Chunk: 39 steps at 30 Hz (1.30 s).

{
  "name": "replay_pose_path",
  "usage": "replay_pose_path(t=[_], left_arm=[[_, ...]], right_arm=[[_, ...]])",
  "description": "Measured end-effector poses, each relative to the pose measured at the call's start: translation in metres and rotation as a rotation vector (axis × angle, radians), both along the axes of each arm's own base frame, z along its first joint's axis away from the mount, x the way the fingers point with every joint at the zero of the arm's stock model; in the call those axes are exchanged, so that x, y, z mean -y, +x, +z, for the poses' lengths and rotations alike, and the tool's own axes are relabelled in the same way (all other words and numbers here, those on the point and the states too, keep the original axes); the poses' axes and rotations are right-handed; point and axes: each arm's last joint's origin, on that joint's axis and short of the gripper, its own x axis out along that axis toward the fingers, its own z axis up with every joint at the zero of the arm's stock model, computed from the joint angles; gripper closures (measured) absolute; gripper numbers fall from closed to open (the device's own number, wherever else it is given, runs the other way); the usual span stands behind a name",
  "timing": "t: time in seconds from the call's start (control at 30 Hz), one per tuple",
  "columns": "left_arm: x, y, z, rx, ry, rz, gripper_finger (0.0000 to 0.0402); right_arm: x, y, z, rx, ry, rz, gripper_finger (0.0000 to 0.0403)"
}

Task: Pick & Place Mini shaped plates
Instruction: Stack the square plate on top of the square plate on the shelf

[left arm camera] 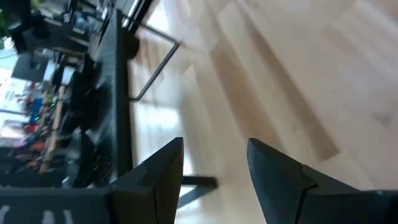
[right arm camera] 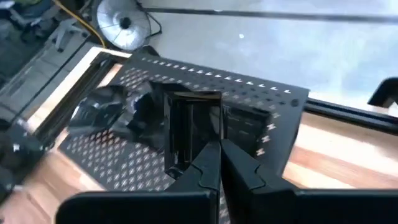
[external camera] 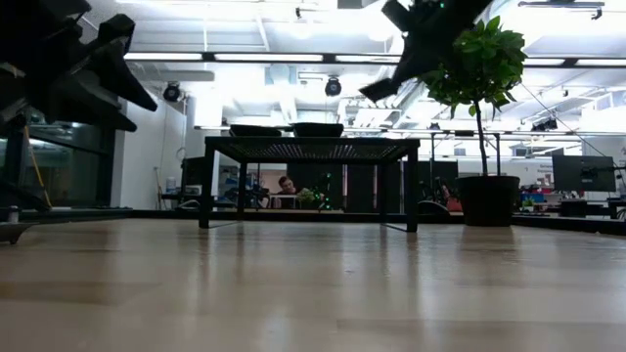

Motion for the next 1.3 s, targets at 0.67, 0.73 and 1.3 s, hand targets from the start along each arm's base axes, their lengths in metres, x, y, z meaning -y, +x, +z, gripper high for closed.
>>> replay_pose_path(t=[0.67, 0.73, 1.3], left_arm=[[0.008, 0.006, -0.011, 0.179, -0.131, -0.168, 0.0229], [0.008, 0.007, -0.011, 0.178, -0.139, -0.176, 0.0229], [0.01, 0.007, -0.008, 0.198, -0.173, -0.2, 0.0229]], right_arm=[[0.046, 0.012, -0.026, 0.035, 0.166, -0.055, 0.0403], [0.05, 0.014, -0.032, 0.03, 0.186, -0.077, 0.0403], [0.061, 0.017, -0.042, 0.025, 0.239, -0.089, 0.0402]])
